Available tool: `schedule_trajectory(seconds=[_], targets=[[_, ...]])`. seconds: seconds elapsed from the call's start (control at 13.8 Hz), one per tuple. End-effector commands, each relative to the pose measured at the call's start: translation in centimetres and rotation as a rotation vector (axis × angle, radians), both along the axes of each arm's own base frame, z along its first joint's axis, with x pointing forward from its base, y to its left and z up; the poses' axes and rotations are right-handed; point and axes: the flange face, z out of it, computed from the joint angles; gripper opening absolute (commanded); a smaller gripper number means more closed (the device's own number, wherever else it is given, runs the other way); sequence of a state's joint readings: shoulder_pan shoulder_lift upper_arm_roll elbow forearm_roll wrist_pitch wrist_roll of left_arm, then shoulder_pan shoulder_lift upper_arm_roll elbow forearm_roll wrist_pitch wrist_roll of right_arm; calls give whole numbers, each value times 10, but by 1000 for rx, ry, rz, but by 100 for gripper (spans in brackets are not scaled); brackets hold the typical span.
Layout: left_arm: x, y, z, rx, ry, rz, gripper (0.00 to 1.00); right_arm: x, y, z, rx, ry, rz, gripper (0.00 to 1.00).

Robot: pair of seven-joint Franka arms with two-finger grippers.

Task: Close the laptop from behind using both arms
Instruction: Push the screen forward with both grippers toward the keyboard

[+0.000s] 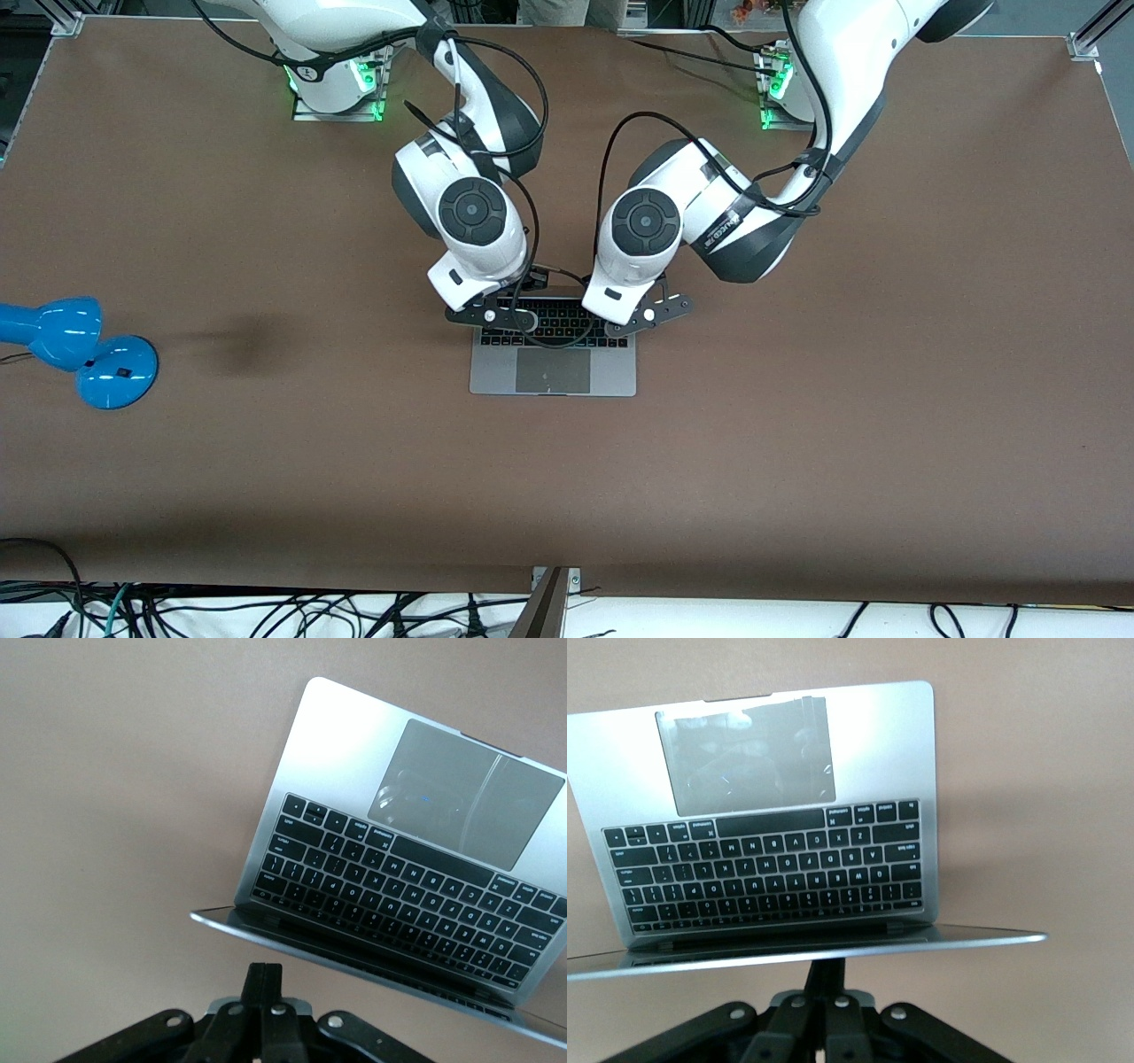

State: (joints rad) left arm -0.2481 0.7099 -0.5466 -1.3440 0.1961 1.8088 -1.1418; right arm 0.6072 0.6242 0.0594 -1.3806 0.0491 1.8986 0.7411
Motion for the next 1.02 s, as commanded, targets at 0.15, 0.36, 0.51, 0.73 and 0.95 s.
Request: schedule_trajectory(seconds=[0.15,0.36,0.51,0.73,0.95], targets=[[17,-9,-16,30,-35,0,0,12,-5,-14,9,-40,11,3],[22,-9,-25,25,-28,8,0,18,-6,-22,6,-60,17,2],[25,-8,-31,24,-24,-1,0,21,-10,-27,0,-58,12,2],[31,-10,-42,38,-36,-10,0,25,-9,-34,15,-81,12,2],[39,-11,-53,45,-43,-5,0,29,-11,-42,17,-89,9,2]])
